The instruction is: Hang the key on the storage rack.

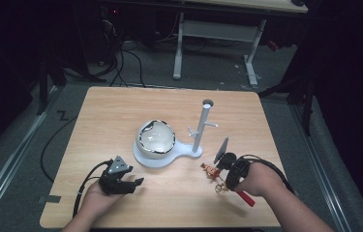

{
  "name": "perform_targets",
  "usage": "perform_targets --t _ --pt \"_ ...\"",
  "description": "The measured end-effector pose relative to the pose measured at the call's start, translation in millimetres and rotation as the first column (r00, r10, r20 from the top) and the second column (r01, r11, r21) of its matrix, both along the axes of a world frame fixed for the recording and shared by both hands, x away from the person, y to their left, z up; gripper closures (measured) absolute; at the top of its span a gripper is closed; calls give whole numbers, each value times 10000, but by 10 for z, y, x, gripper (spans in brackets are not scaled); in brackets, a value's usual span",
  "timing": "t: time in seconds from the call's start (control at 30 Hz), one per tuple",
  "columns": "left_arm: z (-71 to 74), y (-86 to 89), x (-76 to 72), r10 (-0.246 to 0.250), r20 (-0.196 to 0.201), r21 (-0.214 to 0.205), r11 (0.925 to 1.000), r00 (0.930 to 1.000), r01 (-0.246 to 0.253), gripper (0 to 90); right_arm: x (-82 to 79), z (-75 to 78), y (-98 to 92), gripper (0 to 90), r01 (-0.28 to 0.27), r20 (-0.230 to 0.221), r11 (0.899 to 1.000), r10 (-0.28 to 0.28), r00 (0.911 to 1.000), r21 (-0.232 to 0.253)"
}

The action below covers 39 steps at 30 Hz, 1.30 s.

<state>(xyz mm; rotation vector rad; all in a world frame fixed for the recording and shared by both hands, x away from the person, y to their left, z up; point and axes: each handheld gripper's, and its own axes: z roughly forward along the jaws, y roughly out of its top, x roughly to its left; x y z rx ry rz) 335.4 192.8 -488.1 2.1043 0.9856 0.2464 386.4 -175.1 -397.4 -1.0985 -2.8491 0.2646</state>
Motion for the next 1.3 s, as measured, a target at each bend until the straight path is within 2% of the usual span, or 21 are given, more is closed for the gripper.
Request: perform_targets --t 0.23,0.27,0.3,0.4,0.47,0.5,0.6,0.63,0.77,0.83,0.87,1.03,1.3 --pt "9 -2 0 -38 5 -9 10000 10000 38 361 77 375 -12 744 -132 103 9993 136 9999 -354" --pt "10 -2 -1 -42 4 -7 10000 10000 42 361 77 375 -12 744 -132 103 9993 136 9999 -354" --pt "10 -1 -1 -26 6 -7 10000 10000 26 361 99 463 -15 744 -55 232 9988 67 9997 -495" --pt "11 -1 -2 -44 -4 -1 10000 10000 44 361 128 585 -25 744 2 413 9978 26 9991 -661" --pt "9 -2 -1 -43 -13 0 10000 10000 43 361 140 627 -31 744 9 487 9978 24 9988 -668" --pt "6 -5 -1 -44 -22 0 10000 10000 44 361 155 733 -26 744 245 647 9971 -199 9977 -714" --pt "6 -7 -2 -60 -26 6 10000 10000 60 361 176 812 -21 744 238 759 9971 -183 9969 -716" --pt "7 -9 -3 -66 -23 4 10000 10000 66 362 203 910 -8 744 199 894 9968 -129 9959 -778" --pt "9 -5 -2 -66 -36 -5 10000 10000 66 361 254 1072 5 744 148 1118 9960 -49 9937 -879" --pt "7 -6 -1 -64 -32 -4 10000 10000 64 361 269 1149 15 744 356 1216 9948 -238 9923 -955" --pt "7 -6 -1 -64 -32 -4 10000 10000 64 361 269 1149 15 744 356 1216 9948 -238 9923 -955" --pt "6 -11 -3 -106 -51 14 9999 9999 106 361 357 1362 38 743 379 1523 9962 -256 9880 -785" --pt "11 -9 -5 -118 -22 42 9999 9999 118 361 453 1509 84 743 566 1446 9950 -442 9885 -828"
